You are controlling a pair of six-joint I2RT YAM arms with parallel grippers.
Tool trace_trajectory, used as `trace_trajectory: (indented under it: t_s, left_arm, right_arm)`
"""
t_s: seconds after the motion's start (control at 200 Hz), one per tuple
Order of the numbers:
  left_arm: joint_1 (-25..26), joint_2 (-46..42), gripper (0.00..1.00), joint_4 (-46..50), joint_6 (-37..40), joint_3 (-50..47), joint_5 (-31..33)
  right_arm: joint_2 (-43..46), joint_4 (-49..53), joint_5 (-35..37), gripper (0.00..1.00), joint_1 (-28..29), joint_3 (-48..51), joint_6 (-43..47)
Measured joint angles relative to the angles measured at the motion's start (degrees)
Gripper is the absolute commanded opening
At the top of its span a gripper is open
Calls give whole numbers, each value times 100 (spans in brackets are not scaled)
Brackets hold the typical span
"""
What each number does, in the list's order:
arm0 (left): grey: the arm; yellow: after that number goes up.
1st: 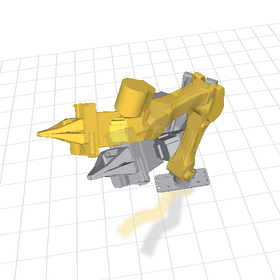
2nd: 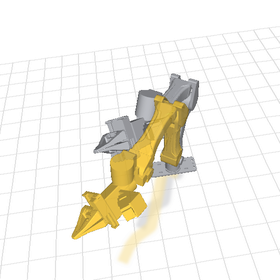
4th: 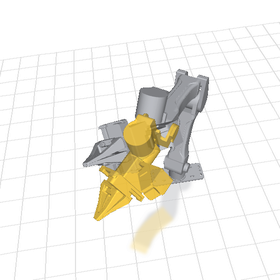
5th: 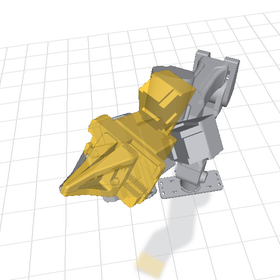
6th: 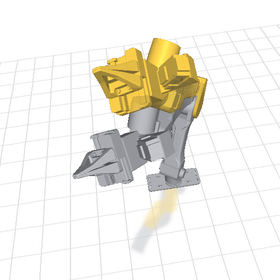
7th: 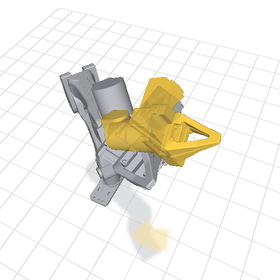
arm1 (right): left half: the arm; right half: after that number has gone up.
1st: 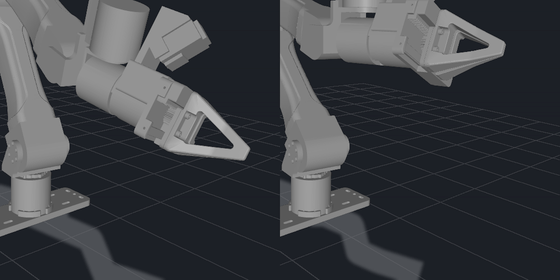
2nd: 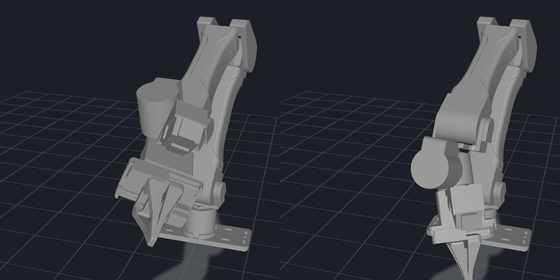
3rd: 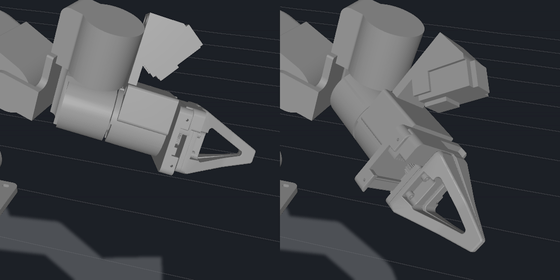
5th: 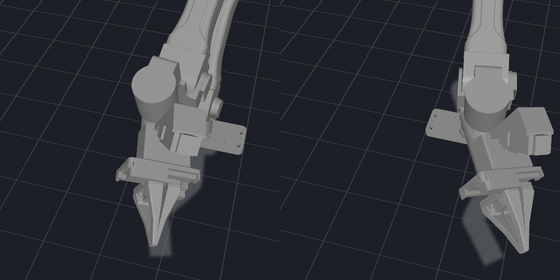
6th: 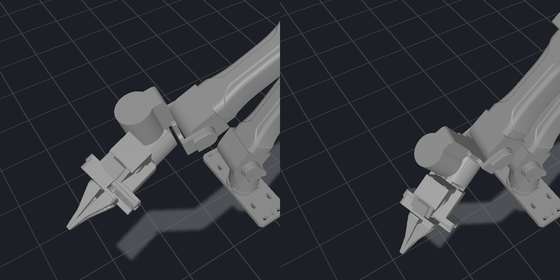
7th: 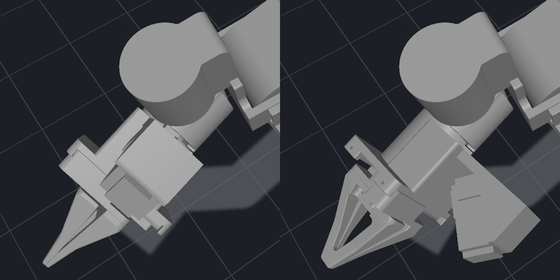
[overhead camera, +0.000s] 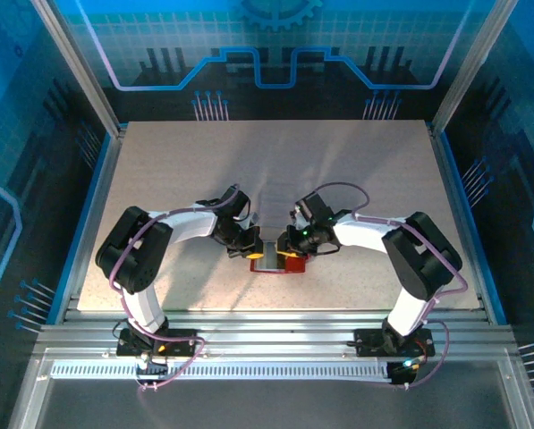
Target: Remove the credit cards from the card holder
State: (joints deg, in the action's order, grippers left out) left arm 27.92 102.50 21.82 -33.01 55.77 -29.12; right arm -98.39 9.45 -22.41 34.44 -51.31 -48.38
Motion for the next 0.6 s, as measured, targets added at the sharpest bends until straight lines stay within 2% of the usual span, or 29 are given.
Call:
trace_trajectory:
  t_s: [0.32, 0.6]
  left_arm:
    - [22, -157, 3, 81, -46, 46, 0]
    - [216, -181, 2, 39, -155, 195, -9]
  right_arm:
    - [448, 4, -81, 24, -13, 4, 22]
    - [511, -109, -385, 24, -225, 531, 59]
